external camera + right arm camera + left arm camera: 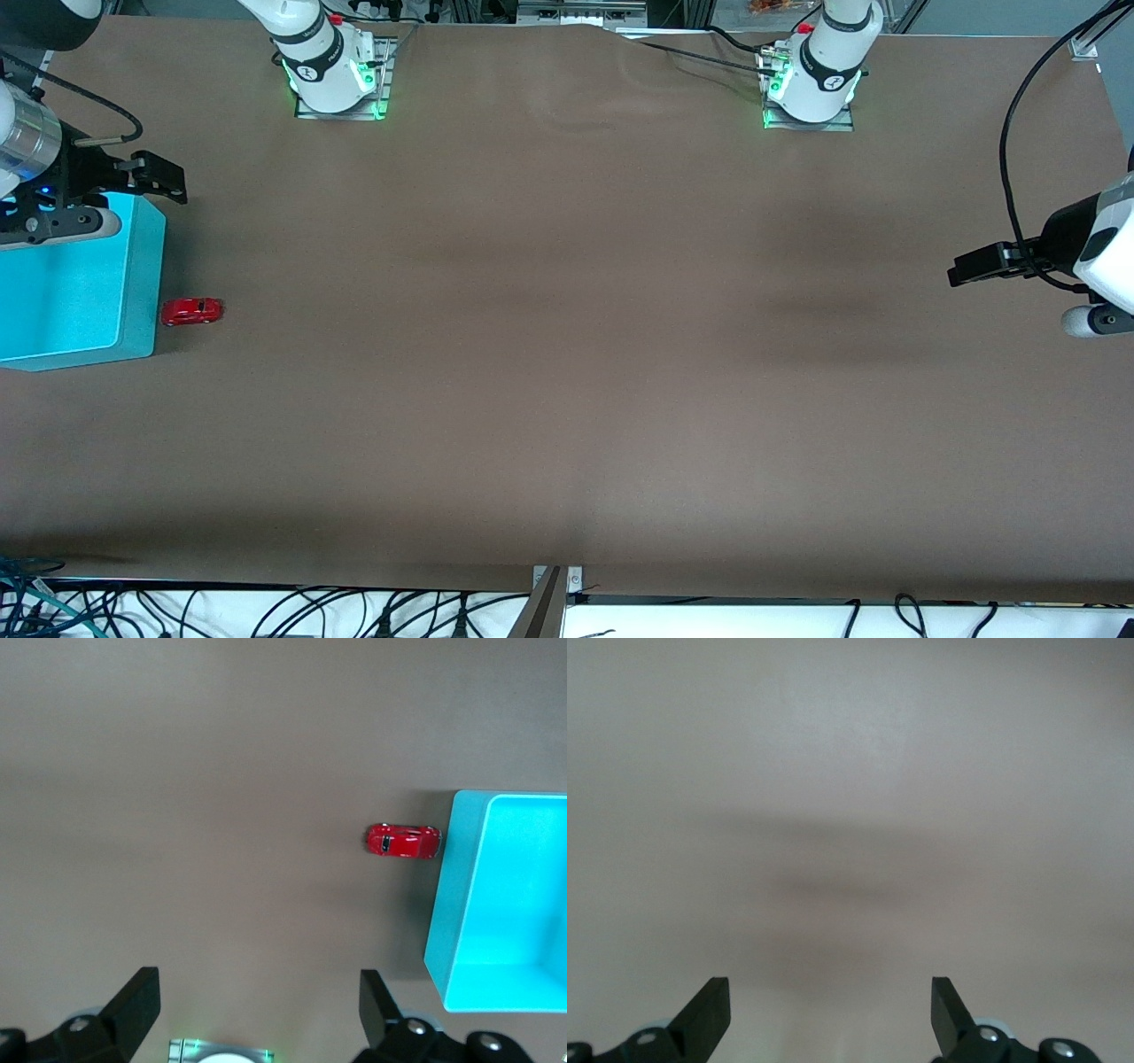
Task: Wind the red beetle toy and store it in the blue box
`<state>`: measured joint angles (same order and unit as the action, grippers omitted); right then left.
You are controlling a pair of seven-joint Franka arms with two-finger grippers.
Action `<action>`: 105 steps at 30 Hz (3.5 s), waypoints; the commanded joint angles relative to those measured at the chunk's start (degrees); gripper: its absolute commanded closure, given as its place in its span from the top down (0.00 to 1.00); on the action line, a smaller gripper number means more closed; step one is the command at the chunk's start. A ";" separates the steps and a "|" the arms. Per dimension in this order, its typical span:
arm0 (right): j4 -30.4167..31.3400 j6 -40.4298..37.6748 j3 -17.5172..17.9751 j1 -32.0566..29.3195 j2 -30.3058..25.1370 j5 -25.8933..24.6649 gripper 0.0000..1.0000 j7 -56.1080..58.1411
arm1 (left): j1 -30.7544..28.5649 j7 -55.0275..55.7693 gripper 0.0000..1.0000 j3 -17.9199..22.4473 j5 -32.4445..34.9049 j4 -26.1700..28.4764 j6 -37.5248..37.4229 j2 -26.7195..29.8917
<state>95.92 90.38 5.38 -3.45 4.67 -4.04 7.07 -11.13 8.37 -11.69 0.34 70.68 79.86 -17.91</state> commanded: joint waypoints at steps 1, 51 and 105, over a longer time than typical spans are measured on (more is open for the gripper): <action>7.43 6.30 0.07 -0.77 -2.48 -0.35 1.00 0.32 | -1.09 -2.13 1.00 -0.18 2.91 -0.63 -0.23 -0.02; 32.66 36.18 -11.70 -1.47 0.42 -6.24 1.00 -16.29 | -1.18 -2.66 1.00 -0.27 3.27 -0.37 2.84 -4.50; 32.66 58.24 -13.11 -6.22 15.27 -11.68 1.00 -62.87 | -2.31 -6.44 1.00 -0.09 2.57 -0.90 3.28 -7.93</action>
<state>128.10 145.21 -8.19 -9.16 18.45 -11.88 -49.61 -12.28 5.45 -11.58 2.06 70.40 83.27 -25.80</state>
